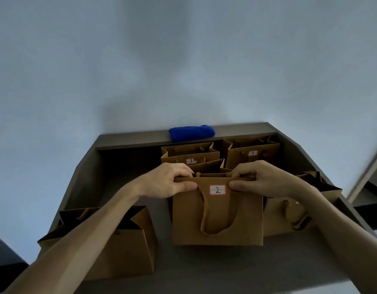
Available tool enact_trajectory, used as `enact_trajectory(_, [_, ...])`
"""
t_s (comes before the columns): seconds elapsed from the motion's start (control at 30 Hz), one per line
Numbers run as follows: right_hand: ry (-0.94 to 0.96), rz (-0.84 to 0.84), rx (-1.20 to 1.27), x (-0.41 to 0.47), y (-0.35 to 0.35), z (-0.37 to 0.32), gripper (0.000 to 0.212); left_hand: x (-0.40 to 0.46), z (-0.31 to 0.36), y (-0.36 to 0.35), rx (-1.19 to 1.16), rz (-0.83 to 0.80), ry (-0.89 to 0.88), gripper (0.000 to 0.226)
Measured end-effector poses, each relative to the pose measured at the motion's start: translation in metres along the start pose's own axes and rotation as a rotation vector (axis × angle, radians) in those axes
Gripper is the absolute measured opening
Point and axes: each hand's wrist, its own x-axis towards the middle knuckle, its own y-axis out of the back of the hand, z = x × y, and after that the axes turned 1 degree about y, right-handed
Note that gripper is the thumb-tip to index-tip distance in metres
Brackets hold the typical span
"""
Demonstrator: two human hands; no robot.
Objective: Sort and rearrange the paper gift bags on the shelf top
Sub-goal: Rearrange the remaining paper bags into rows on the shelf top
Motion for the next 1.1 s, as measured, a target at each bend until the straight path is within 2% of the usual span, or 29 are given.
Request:
enact_trajectory(0.2, [0.047, 0.063, 0.014, 0.017, 0.033, -0.033, 0.025, -0.017, 0.019, 0.044, -0.055, 0.078, -0.035, 0.043])
enact_trajectory(0.33, [0.107, 0.146, 0.019, 0.047, 0.054, -0.071, 0.019, -0.041, 0.024, 0.089, -0.033, 0.237, -0.054, 0.025])
enact_trajectory(0.4, [0.152, 0.176, 0.001, 0.069, 0.056, -0.089, 0.022, -0.056, 0.02, 0.109, -0.02, 0.313, -0.008, 0.021])
enact_trajectory(0.57, [0.261, 0.184, -0.021, 0.127, 0.031, -0.126, 0.023, -0.099, -0.01, 0.142, -0.014, 0.417, 0.178, 0.028])
enact_trajectory(0.73, [0.37, 0.15, -0.076, 0.167, -0.015, -0.146, 0.018, -0.135, -0.051, 0.145, 0.051, 0.451, 0.291, 0.031])
enact_trajectory(0.87, [0.421, 0.152, -0.158, 0.18, -0.051, -0.141, 0.02, -0.149, -0.085, 0.127, 0.162, 0.412, 0.357, 0.018])
enact_trajectory(0.97, [0.451, 0.162, -0.217, 0.184, -0.069, -0.138, 0.02, -0.154, -0.101, 0.111, 0.191, 0.388, 0.363, 0.011])
enact_trajectory(1.1, [0.472, 0.185, -0.235, 0.187, -0.074, -0.141, 0.023, -0.158, -0.106, 0.108, 0.2, 0.417, 0.347, 0.014])
